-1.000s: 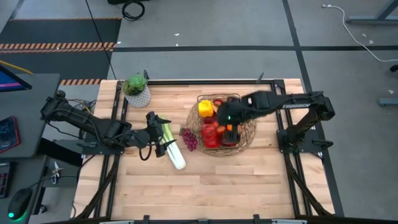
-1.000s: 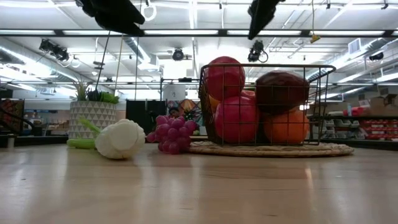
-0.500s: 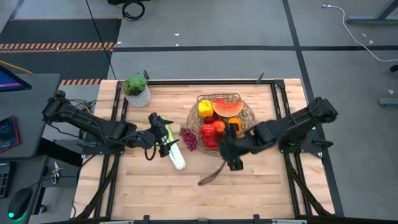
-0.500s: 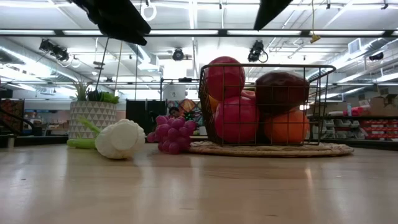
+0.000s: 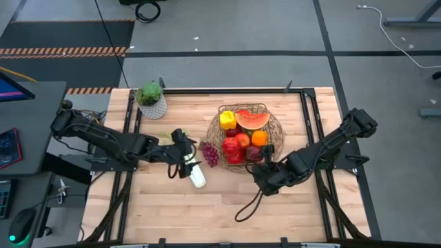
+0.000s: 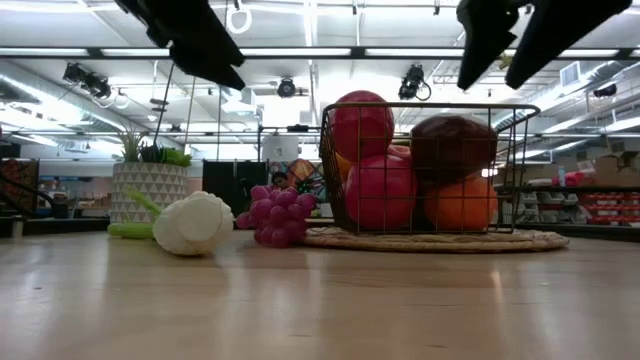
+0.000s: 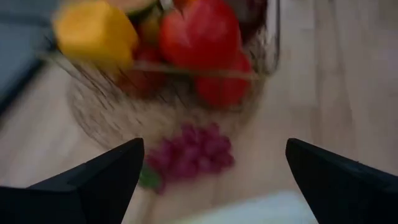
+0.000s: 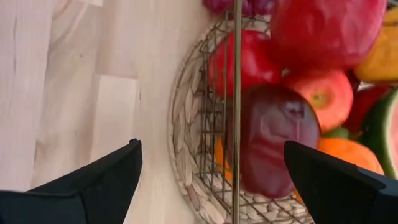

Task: Build produce basket
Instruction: Put the spring onions into the wire basket

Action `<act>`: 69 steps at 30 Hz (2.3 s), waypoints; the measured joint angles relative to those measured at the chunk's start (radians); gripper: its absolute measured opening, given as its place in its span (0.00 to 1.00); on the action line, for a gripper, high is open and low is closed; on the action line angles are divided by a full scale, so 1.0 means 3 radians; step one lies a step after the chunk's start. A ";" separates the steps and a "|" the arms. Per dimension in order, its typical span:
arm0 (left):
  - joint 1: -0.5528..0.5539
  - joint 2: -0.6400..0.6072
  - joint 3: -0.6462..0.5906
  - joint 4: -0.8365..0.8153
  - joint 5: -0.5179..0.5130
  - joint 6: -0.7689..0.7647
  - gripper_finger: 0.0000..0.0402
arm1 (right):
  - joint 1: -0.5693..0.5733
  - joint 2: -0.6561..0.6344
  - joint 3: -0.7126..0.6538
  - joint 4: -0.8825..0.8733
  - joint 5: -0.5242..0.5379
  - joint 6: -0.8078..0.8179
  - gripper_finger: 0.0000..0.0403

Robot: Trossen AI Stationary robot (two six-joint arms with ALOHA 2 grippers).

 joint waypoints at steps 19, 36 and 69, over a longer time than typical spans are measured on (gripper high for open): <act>0.0185 0.0593 0.0102 -0.0974 0.0879 0.0309 1.00 | 0.0413 -0.0328 -0.0131 0.0060 0.0340 0.0492 0.94; 0.0183 0.1408 0.0102 -0.1169 0.0829 0.1445 0.95 | 0.0496 -0.0330 -0.0133 0.0115 0.0363 0.0638 0.93; 0.0180 0.1410 0.0130 -0.1384 0.0454 0.1523 0.22 | 0.0496 -0.0330 -0.0133 0.0128 0.0398 0.0635 0.93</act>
